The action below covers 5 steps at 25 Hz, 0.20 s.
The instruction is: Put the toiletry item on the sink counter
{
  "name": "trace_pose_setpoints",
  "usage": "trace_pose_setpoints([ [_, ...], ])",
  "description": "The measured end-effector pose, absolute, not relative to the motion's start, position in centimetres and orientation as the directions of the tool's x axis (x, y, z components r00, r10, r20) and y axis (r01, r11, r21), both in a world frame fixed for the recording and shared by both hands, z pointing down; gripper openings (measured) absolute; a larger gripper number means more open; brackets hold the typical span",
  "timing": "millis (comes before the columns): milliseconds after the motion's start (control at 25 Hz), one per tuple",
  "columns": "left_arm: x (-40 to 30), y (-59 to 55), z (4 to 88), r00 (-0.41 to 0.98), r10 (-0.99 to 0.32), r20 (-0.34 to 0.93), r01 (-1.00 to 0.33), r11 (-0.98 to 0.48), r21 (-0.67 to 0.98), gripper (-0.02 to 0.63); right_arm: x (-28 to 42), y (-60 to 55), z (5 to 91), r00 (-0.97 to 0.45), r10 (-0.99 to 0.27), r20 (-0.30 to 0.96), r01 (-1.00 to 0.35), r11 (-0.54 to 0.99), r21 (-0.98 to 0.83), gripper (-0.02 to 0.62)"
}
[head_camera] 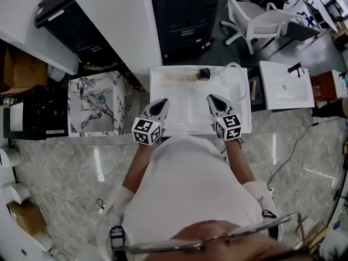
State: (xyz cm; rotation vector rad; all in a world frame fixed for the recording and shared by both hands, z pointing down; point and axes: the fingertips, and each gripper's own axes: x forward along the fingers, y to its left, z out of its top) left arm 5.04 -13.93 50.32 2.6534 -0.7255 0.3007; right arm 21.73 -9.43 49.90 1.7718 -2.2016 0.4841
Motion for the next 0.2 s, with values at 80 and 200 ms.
trace_pose_setpoints([
  [80, 4.84, -13.87, 50.44, 0.844, -0.445, 0.299, -0.526, -0.796, 0.298, 0.005, 21.61, -9.35, 49.95, -0.213, -0.885, 0.413, -0.977, 0.193, -0.090, 0.005],
  [200, 4.55, -13.76, 50.55, 0.843, -0.447, 0.300, -0.528, -0.794, 0.301, 0.005, 21.47, -9.24, 49.96, -0.213, -0.885, 0.413, -0.977, 0.192, -0.090, 0.005],
])
